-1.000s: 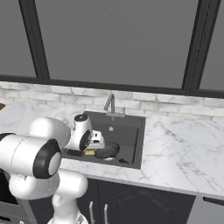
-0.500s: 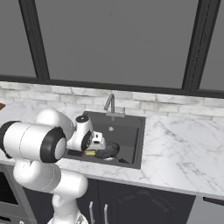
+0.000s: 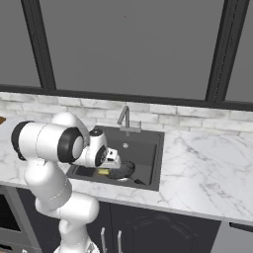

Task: Pick the pan and sponge and place them into the sink. Then turn on the water.

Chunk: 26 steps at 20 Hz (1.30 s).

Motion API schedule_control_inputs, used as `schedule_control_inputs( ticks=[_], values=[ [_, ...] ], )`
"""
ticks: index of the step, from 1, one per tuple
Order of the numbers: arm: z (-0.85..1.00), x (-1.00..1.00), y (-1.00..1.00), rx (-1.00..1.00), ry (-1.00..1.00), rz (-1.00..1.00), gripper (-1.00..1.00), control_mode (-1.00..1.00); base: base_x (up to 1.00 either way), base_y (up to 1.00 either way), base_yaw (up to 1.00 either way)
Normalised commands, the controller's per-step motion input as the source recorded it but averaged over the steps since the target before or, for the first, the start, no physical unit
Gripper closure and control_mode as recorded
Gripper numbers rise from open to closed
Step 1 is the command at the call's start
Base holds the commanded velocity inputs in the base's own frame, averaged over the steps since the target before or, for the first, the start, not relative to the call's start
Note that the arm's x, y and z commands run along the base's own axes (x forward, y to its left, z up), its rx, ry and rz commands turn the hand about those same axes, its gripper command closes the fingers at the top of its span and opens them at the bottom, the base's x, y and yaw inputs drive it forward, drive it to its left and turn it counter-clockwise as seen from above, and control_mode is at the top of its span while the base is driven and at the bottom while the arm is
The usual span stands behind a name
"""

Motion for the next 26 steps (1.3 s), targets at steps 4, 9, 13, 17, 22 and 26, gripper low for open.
schedule_control_inputs(
  ticks=[4, 9, 13, 17, 22, 26],
  values=[
    [-0.17, 0.19, 0.00, 0.00, 0.02, -0.05, 1.00, -1.00, 0.00, 0.00, 0.00],
    [-0.16, 0.06, 0.00, 0.00, 0.00, -0.03, 1.00, -1.00, 0.00, 0.00, 0.00],
    [-0.21, 0.05, 0.00, 0.00, 0.00, -0.02, 1.00, -1.00, 0.00, 0.00, 0.00],
    [-0.13, 0.04, 0.00, 0.00, -0.01, -0.02, 1.00, -1.00, 0.00, 0.00, 0.00],
    [-0.11, 0.10, 0.00, 0.00, -0.03, -0.01, 1.00, -1.00, 0.00, 0.00, 0.00],
    [-0.12, 0.13, 0.00, 0.00, -0.03, -0.01, 1.00, -1.00, 0.00, 0.00, 0.00]
  ],
)
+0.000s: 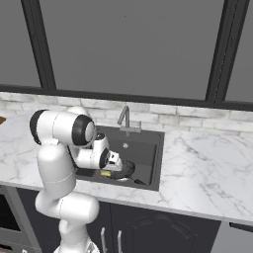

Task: Pick the pan and sponge and place them into the sink. Then turn on the water.

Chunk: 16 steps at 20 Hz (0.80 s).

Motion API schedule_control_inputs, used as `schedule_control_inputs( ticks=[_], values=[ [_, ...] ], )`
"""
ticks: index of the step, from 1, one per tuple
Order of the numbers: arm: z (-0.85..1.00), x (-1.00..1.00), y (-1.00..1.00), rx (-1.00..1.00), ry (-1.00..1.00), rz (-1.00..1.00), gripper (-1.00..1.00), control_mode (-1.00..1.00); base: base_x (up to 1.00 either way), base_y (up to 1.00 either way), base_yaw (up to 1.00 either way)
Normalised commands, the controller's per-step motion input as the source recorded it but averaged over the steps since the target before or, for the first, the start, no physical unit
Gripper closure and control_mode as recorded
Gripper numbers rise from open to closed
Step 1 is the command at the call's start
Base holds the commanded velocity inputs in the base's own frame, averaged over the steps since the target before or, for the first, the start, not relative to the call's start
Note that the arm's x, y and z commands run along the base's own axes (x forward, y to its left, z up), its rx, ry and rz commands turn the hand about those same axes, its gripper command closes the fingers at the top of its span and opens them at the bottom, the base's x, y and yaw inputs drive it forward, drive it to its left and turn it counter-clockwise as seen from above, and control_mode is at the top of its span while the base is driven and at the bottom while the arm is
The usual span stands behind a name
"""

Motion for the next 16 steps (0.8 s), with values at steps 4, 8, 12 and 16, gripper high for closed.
schedule_control_inputs(
  ticks=[4, 8, 12, 16],
  values=[
    [-0.17, 0.12, 0.00, 0.00, -0.03, 0.00, 1.00, -1.00, 0.00, 0.00, 0.00],
    [-0.16, 0.07, -0.01, 0.00, -0.03, 0.00, 1.00, -1.00, 0.00, 0.00, 0.00],
    [-0.17, 0.07, -0.01, 0.00, -0.03, 0.00, 1.00, -1.00, 0.00, 0.00, 0.00],
    [-0.14, 0.09, -0.02, 0.00, -0.04, 0.00, 1.00, -1.00, 0.00, 0.00, 0.00]
  ],
)
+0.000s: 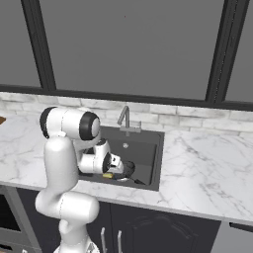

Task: Pick the pan and sponge and place them into the sink. Then turn on the water.

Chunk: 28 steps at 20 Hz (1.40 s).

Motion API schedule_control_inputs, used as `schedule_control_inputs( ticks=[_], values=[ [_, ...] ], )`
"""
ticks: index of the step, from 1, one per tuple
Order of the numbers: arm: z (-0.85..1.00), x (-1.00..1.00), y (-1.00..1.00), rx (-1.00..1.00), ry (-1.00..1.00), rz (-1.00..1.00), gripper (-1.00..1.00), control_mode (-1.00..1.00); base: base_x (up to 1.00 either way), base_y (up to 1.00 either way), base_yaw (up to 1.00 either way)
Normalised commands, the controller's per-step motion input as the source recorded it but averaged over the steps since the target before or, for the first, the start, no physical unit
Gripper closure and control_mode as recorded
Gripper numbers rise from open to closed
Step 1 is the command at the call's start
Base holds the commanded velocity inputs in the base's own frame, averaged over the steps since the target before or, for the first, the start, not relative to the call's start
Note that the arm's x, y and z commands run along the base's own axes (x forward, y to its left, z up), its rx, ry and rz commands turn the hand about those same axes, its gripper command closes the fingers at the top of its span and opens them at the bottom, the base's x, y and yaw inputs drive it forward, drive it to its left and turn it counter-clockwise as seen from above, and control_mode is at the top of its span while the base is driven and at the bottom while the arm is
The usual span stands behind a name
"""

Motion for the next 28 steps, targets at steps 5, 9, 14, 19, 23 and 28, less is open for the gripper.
schedule_control_inputs(
  ticks=[5, 9, 14, 19, 23, 28],
  values=[
    [-0.16, 0.09, -0.02, 0.00, -0.04, 0.00, 1.00, -1.00, 0.00, 0.00, 0.00],
    [-0.18, 0.08, -0.01, 0.00, -0.04, 0.00, -1.00, -1.00, 0.00, 0.00, 0.00],
    [-0.08, 0.04, -0.02, 0.00, -0.04, -0.01, -1.00, -1.00, 0.00, 0.00, 0.00],
    [0.10, 0.00, -0.02, 0.00, -0.07, -0.02, -1.00, -1.00, 0.00, 0.00, 0.00],
    [0.17, 0.00, 0.00, 0.00, -0.08, -0.02, -1.00, -1.00, 0.00, 0.00, 0.00],
    [0.23, 0.00, -0.01, 0.00, -0.08, -0.02, -1.00, -1.00, 0.00, 0.00, 0.00]
  ],
)
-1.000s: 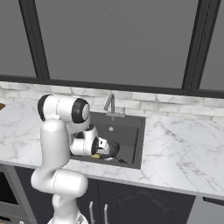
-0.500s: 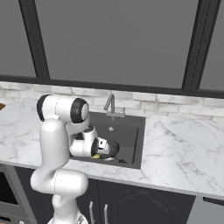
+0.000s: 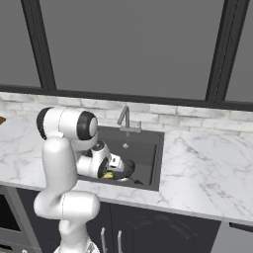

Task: Pick the pan and sponge and place them into the sink. Then turn on the water.

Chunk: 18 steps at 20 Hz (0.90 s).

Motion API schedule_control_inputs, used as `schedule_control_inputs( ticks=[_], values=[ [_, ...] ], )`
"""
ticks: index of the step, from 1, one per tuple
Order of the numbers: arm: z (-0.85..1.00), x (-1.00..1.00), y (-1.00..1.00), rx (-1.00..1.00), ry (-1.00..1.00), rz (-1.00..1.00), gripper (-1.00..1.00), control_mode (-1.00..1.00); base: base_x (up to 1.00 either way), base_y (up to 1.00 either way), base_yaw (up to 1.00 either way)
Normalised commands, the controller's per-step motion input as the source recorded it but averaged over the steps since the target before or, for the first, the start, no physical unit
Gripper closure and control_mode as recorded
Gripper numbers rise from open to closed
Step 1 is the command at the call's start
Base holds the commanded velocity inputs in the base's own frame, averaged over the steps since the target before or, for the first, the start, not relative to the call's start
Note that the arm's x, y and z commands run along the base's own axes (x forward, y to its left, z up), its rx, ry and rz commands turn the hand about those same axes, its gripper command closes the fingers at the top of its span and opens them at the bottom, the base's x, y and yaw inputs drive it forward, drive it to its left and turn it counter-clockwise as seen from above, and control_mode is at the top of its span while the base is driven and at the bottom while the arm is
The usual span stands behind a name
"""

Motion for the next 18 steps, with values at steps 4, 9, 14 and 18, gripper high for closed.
schedule_control_inputs(
  ticks=[4, 9, 14, 18],
  values=[
    [0.27, -0.06, 0.00, 0.00, -0.10, -0.01, -1.00, -1.00, 0.00, 0.00, 0.00],
    [0.30, -0.12, 0.00, 0.00, -0.11, 0.00, -1.00, -1.00, 0.00, 0.00, 0.00],
    [0.36, -0.11, -0.02, 0.00, -0.10, 0.00, -1.00, -1.00, 0.00, 0.00, 0.00],
    [0.36, -0.13, -0.06, 0.00, -0.11, 0.00, -1.00, -1.00, 0.00, 0.00, 0.00]
  ],
)
